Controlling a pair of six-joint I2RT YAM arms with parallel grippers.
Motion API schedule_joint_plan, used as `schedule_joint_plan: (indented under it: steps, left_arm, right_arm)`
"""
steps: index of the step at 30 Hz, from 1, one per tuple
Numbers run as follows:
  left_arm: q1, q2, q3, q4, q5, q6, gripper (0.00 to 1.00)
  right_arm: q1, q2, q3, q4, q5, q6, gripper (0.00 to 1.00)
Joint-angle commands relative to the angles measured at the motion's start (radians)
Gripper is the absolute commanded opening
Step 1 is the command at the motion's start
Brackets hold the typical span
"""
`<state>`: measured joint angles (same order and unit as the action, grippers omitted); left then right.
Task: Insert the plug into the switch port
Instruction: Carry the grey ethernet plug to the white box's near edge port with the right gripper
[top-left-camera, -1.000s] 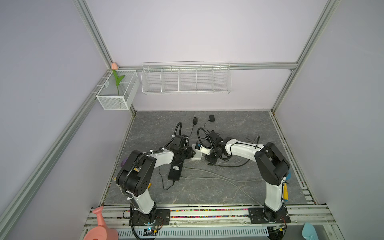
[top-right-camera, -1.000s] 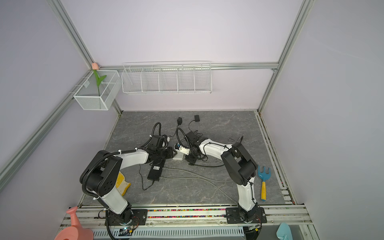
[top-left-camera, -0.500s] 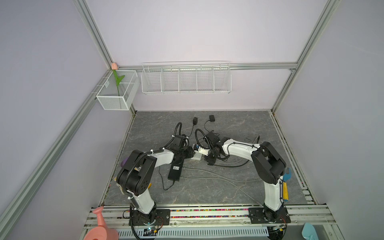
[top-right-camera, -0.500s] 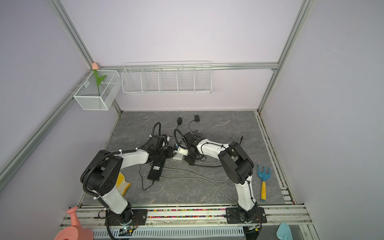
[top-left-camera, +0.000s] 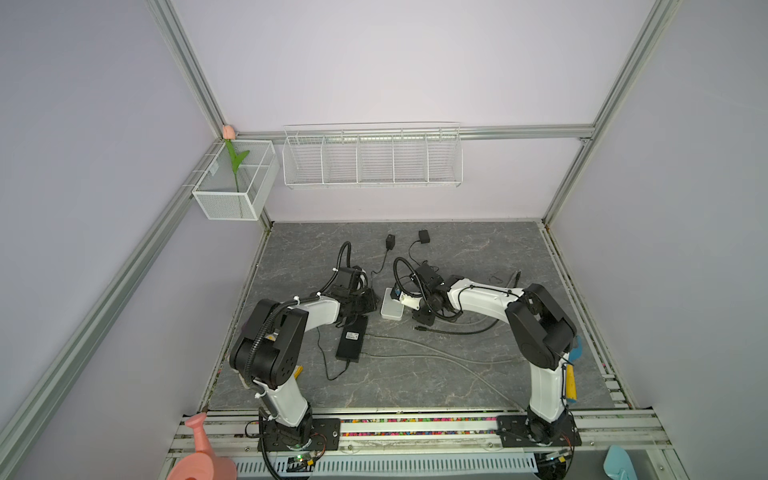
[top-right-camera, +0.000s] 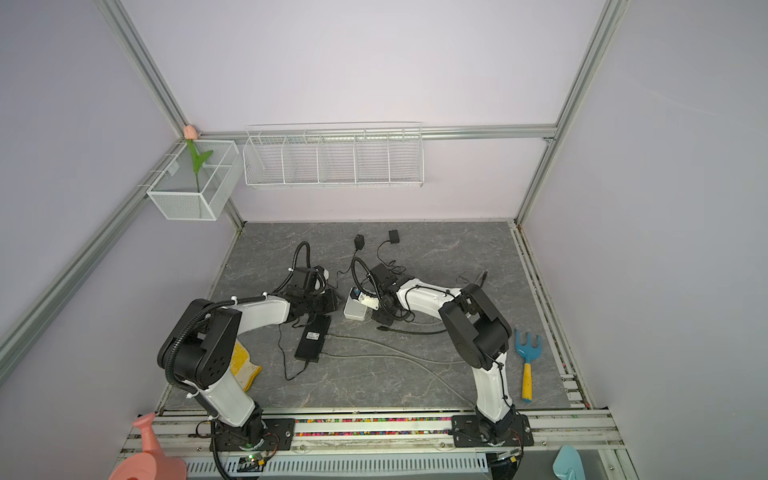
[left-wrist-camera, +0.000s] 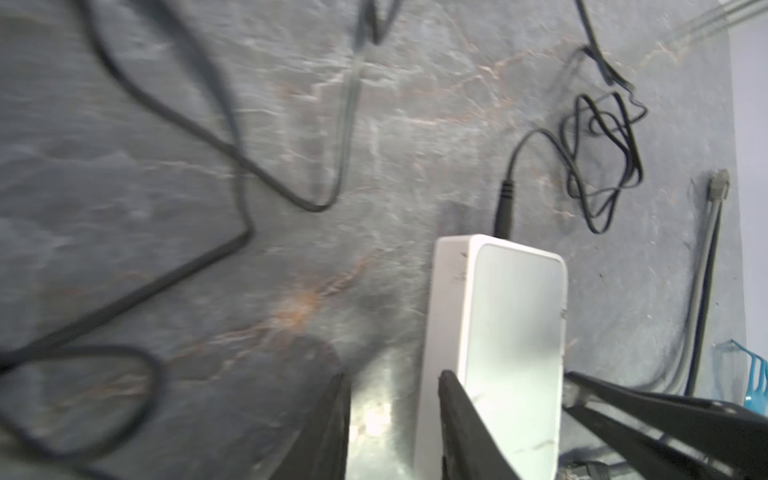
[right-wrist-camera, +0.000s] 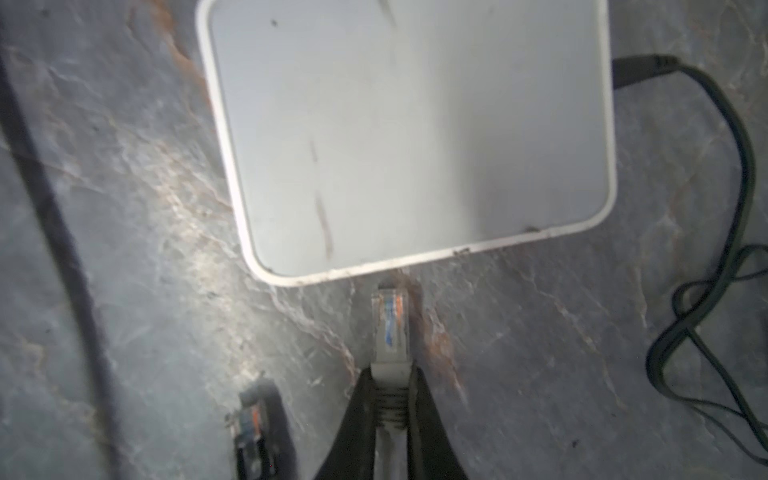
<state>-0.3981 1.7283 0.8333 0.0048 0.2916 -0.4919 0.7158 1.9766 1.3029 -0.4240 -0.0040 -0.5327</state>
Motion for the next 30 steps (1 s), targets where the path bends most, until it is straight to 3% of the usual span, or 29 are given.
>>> schedule_joint_plan:
  steps: [1,11,30]
  left_arm:
    - [-0.003,0.013,0.064,-0.028,0.019,0.012,0.36]
    - [-0.012,0.048,0.098,0.0,0.078,-0.011,0.36]
    - [-0.048,0.08,0.043,0.053,0.06,-0.041,0.33]
  right_arm:
    - [-0.01,-0.023,0.01,0.017,-0.002,-0.033,0.06]
    - [0.0,-0.022,0.022,0.016,-0.055,-0.026,0.07]
    - [0.031,-0.053,-0.05,0.066,-0.05,-0.001,0.06]
